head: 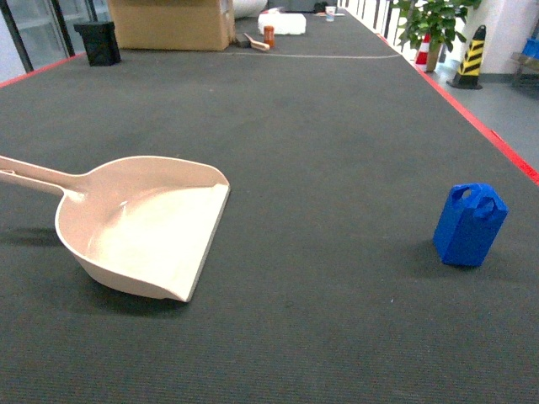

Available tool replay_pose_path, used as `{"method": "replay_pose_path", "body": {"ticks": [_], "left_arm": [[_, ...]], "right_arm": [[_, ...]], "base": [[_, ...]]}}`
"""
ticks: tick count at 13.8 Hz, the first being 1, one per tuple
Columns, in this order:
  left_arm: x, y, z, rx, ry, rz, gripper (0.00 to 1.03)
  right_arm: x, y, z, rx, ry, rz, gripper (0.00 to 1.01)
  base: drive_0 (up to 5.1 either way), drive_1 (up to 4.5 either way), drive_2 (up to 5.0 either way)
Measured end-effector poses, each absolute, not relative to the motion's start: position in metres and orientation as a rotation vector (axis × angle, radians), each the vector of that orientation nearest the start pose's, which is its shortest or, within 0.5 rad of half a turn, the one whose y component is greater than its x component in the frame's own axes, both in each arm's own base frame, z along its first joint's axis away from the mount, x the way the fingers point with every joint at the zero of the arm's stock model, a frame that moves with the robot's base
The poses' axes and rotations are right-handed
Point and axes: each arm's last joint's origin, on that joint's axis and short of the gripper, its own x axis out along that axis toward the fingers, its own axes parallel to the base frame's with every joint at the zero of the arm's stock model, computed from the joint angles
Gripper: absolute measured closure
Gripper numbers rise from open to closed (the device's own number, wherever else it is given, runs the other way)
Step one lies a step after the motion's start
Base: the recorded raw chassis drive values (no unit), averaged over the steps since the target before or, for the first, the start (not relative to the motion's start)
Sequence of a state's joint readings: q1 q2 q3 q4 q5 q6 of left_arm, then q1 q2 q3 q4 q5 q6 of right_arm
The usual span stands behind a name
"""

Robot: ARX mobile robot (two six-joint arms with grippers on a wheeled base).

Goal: Place part in tray to right shelf

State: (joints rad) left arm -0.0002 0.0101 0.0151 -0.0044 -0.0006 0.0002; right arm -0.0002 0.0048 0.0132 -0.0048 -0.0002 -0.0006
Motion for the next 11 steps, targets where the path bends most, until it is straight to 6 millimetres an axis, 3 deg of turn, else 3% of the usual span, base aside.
{"method": "replay_pose_path", "body": {"ticks": [11], "left_arm": [[0.0974, 0.0000, 0.1674, 0.000, 0.000, 0.000, 0.05]], "right_arm": [[0.0972, 0.0000, 0.1672, -0.001, -0.004, 0.000, 0.03]], "base": [[0.0, 0.00, 0.0]]}}
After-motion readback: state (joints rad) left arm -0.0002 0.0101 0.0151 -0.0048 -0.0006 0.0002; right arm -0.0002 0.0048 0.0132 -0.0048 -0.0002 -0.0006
